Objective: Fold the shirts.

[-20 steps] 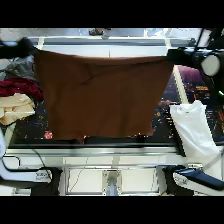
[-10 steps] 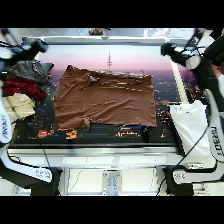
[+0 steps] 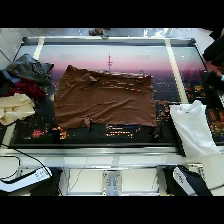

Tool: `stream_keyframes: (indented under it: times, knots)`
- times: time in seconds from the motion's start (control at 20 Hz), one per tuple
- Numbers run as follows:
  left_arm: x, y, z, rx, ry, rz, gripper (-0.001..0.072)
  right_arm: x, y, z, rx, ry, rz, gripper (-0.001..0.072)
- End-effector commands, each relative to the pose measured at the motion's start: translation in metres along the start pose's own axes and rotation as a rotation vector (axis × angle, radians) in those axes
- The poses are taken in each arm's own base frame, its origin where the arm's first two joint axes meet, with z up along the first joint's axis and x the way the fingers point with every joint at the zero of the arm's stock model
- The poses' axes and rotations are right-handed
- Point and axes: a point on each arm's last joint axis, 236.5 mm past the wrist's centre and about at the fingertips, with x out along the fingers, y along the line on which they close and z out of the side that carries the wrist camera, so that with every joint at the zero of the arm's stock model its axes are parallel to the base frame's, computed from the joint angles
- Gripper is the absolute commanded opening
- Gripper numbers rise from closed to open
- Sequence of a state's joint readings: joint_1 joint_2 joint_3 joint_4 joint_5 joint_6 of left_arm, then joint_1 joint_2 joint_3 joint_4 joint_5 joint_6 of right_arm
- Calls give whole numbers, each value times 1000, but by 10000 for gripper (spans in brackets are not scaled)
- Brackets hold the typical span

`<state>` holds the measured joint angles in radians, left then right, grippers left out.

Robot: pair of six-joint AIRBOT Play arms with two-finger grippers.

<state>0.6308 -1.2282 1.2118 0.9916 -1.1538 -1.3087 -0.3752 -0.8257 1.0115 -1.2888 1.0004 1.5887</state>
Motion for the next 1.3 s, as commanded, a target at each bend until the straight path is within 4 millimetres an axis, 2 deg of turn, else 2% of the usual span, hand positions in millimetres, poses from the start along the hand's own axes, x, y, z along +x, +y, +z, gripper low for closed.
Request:
stream_keyframes:
  times: [0.0, 0.05, 0.1, 0.15, 0.2, 0.3, 0.45, 0.55, 0.75, 0.95, 1.05, 1.1, 1.15, 1.2, 1.25]
  knots:
    - [40, 19, -110, -201, 149, -46, 710, 30, 13, -122, 295, 147, 164, 489]
    - [51, 24, -138, -240, 212, -47, 700, 40, 20, -155, 351, 241, 204, 489]
    - [59, 28, -160, -272, 262, -45, 655, 44, 25, -178, 355, 313, 230, 489]
    - [67, 35, -176, -297, 297, -39, 587, 47, 26, -192, 358, 363, 239, 490]
    - [74, 39, -186, -293, 331, -41, 587, 48, 26, -200, 366, 400, 238, 489]
    - [89, 39, -196, -337, 377, -72, 587, 51, 26, -208, 376, 442, 236, 490]
    - [112, 12, -179, -407, 329, -256, 585, 55, 39, -211, 395, 481, 305, 489]
    - [121, 6, -171, -433, 298, -318, 458, 57, 57, -203, 424, 471, 394, 489]
    - [139, 2, -187, -421, 348, -306, 458, 60, 65, -181, 479, 396, 439, 489]
    - [159, -14, -190, -356, 331, -266, 429, 57, 67, -186, 471, 417, 446, 489]
    - [161, -29, -185, -364, 318, -293, 255, 57, 63, -194, 478, 449, 418, 489]
    - [161, -34, -181, -379, 310, -311, 203, 59, 60, -200, 539, 473, 389, 489]
    - [160, -37, -179, -386, 306, -322, 183, 62, 58, -207, 592, 488, 368, 489]
    - [159, -38, -178, -382, 306, -327, 9, 63, 60, -217, 640, 515, 354, 489]
    - [158, -39, -177, -369, 300, -330, 16, 65, 63, -230, 659, 541, 339, 489]
